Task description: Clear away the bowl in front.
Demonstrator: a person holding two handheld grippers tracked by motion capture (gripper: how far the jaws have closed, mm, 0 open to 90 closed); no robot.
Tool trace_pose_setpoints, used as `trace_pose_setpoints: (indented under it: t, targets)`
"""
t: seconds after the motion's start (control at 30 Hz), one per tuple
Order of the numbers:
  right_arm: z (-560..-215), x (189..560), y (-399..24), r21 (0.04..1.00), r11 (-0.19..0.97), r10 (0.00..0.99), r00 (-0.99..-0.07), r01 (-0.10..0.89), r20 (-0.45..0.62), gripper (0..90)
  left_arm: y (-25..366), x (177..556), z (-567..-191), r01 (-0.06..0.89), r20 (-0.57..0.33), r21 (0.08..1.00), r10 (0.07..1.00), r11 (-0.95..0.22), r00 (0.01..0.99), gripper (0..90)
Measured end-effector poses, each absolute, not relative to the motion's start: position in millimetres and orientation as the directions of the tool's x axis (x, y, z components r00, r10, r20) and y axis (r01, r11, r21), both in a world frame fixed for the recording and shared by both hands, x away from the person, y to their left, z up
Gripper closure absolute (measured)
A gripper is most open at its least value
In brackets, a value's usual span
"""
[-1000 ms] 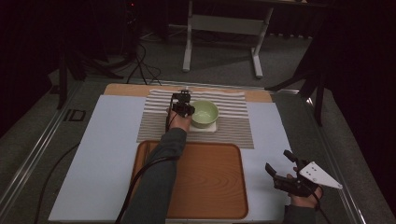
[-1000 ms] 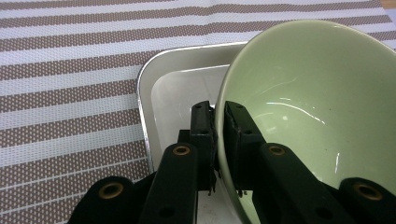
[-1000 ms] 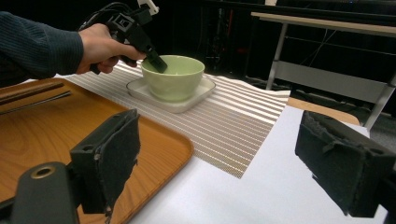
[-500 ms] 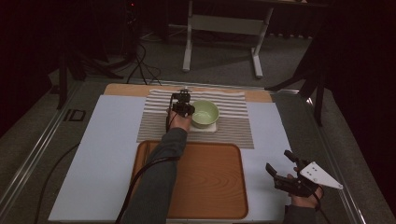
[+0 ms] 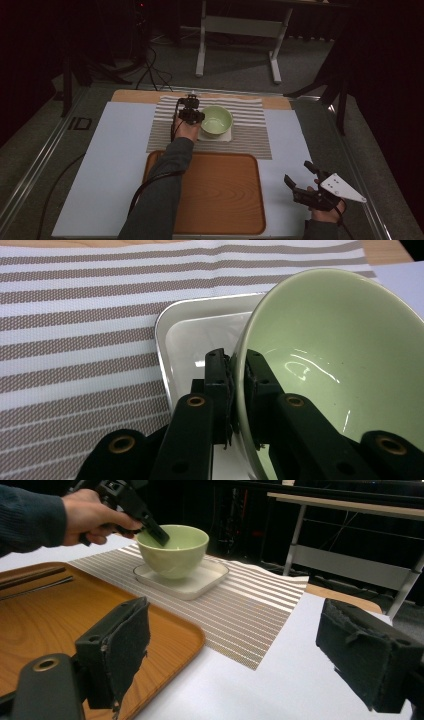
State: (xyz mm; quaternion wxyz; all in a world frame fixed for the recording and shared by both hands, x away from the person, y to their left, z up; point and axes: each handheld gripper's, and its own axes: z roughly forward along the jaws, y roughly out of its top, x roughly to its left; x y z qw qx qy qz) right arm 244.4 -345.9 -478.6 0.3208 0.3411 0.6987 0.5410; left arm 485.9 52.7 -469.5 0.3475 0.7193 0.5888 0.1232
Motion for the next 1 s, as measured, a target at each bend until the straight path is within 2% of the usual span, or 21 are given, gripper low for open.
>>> trace_pose_setpoints:
  t: [0.43, 1.0]
  targets:
    - [-479, 244, -345, 0.973, 0.187, 0.826, -0.557, 0.133, -0.083, 13.4, 77, 453, -453, 0.748, -0.238, 0.655, 0.91, -0.108, 0.34, 83.8]
    - [-479, 244, -344, 0.972, 0.194, 0.826, -0.557, 0.132, -0.089, 13.4, 92, 409, -456, 0.747, -0.245, 0.65, 0.893, -0.138, 0.378, 83.5]
